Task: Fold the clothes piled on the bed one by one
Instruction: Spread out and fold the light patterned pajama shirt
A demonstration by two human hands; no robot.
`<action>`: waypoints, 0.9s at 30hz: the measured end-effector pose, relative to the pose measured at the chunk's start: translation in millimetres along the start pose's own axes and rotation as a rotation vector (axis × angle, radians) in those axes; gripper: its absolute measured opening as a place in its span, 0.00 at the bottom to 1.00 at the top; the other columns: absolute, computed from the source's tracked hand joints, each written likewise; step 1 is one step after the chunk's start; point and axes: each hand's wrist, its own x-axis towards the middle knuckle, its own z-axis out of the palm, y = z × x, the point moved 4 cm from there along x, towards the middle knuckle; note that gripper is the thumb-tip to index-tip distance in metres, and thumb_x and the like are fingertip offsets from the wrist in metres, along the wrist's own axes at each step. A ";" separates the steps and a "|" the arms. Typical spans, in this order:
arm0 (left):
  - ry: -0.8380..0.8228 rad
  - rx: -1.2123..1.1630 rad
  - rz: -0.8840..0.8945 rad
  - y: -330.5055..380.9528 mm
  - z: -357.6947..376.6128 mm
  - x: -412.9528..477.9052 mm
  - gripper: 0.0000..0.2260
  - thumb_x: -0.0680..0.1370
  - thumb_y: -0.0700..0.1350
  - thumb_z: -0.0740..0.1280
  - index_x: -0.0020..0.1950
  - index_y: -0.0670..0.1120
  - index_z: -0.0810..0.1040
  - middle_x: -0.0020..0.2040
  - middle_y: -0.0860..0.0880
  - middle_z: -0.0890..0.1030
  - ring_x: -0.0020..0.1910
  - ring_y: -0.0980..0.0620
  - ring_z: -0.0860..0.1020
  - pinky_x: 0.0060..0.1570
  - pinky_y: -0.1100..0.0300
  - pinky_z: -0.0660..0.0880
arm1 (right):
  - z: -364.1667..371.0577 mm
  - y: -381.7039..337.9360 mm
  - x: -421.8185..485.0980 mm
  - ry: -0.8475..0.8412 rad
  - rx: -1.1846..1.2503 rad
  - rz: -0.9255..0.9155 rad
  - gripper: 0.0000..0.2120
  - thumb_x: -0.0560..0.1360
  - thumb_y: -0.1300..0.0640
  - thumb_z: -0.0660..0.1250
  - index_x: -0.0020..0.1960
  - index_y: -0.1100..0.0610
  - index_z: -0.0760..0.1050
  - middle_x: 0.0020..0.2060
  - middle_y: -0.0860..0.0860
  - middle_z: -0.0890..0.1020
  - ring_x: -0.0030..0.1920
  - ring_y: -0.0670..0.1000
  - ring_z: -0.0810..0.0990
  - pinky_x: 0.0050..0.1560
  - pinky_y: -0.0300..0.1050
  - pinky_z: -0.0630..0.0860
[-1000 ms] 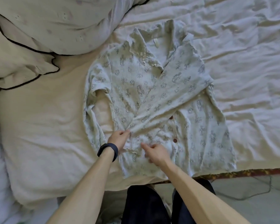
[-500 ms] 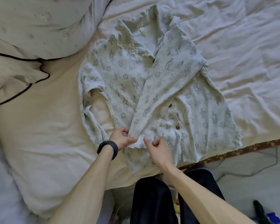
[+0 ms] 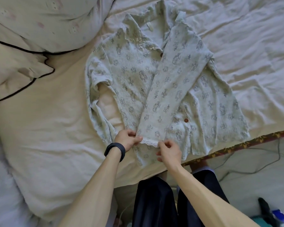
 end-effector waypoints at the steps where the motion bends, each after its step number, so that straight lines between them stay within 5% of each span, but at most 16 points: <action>1: 0.044 0.022 0.013 -1.9 -0.4 -5.3 0.10 0.73 0.44 0.77 0.51 0.44 0.83 0.46 0.48 0.86 0.42 0.53 0.83 0.41 0.66 0.78 | 0.9 3.0 -2.6 -0.017 0.005 0.005 0.07 0.78 0.52 0.68 0.45 0.55 0.80 0.39 0.53 0.85 0.32 0.47 0.85 0.29 0.43 0.81; 5: 0.148 0.244 0.032 -5.8 1.9 -23.2 0.10 0.74 0.46 0.74 0.53 0.50 0.79 0.47 0.52 0.83 0.49 0.50 0.82 0.50 0.58 0.78 | 6.8 2.8 -7.1 -0.188 -0.162 0.046 0.09 0.79 0.50 0.68 0.49 0.56 0.77 0.42 0.52 0.84 0.34 0.49 0.85 0.31 0.46 0.83; 9: 0.159 0.457 0.037 16.1 6.3 -16.9 0.18 0.75 0.45 0.69 0.64 0.49 0.72 0.60 0.47 0.76 0.58 0.46 0.77 0.57 0.53 0.75 | -12.0 -20.5 7.0 -0.340 -0.448 0.029 0.10 0.79 0.48 0.68 0.47 0.54 0.77 0.44 0.52 0.85 0.37 0.50 0.84 0.28 0.44 0.81; 12: 0.253 0.536 0.128 61.4 7.7 -2.5 0.25 0.76 0.47 0.68 0.72 0.51 0.66 0.69 0.46 0.70 0.66 0.45 0.72 0.62 0.50 0.73 | -53.0 -57.9 36.6 -0.272 -0.226 -0.015 0.08 0.79 0.48 0.69 0.51 0.53 0.78 0.46 0.50 0.85 0.38 0.48 0.84 0.34 0.41 0.80; 17: 0.240 0.454 0.276 187.3 22.2 35.3 0.26 0.77 0.48 0.68 0.75 0.51 0.65 0.69 0.45 0.70 0.67 0.44 0.71 0.66 0.48 0.71 | -135.4 -153.2 115.0 -0.061 0.248 -0.078 0.16 0.80 0.45 0.68 0.56 0.58 0.80 0.50 0.50 0.82 0.52 0.52 0.81 0.48 0.46 0.77; 21: 0.282 0.402 0.384 303.8 39.4 71.1 0.27 0.78 0.51 0.68 0.75 0.49 0.65 0.71 0.45 0.70 0.68 0.44 0.72 0.66 0.50 0.70 | -149.4 -222.8 164.4 -0.175 0.448 0.051 0.31 0.78 0.38 0.67 0.70 0.61 0.74 0.58 0.51 0.81 0.54 0.49 0.79 0.50 0.47 0.73; 25: 0.360 0.356 0.390 391.4 50.2 113.0 0.32 0.78 0.56 0.68 0.77 0.47 0.61 0.73 0.44 0.68 0.69 0.43 0.71 0.66 0.50 0.70 | -143.3 -256.8 191.8 -0.311 0.556 0.185 0.26 0.78 0.35 0.65 0.62 0.56 0.75 0.52 0.51 0.81 0.52 0.49 0.78 0.61 0.50 0.72; 27: 0.393 0.421 0.325 415.0 48.6 132.4 0.33 0.78 0.59 0.67 0.78 0.47 0.61 0.73 0.43 0.69 0.67 0.41 0.72 0.63 0.49 0.71 | -142.6 -259.8 198.8 -0.342 0.558 0.234 0.24 0.78 0.35 0.66 0.56 0.56 0.78 0.49 0.50 0.82 0.51 0.49 0.79 0.57 0.50 0.72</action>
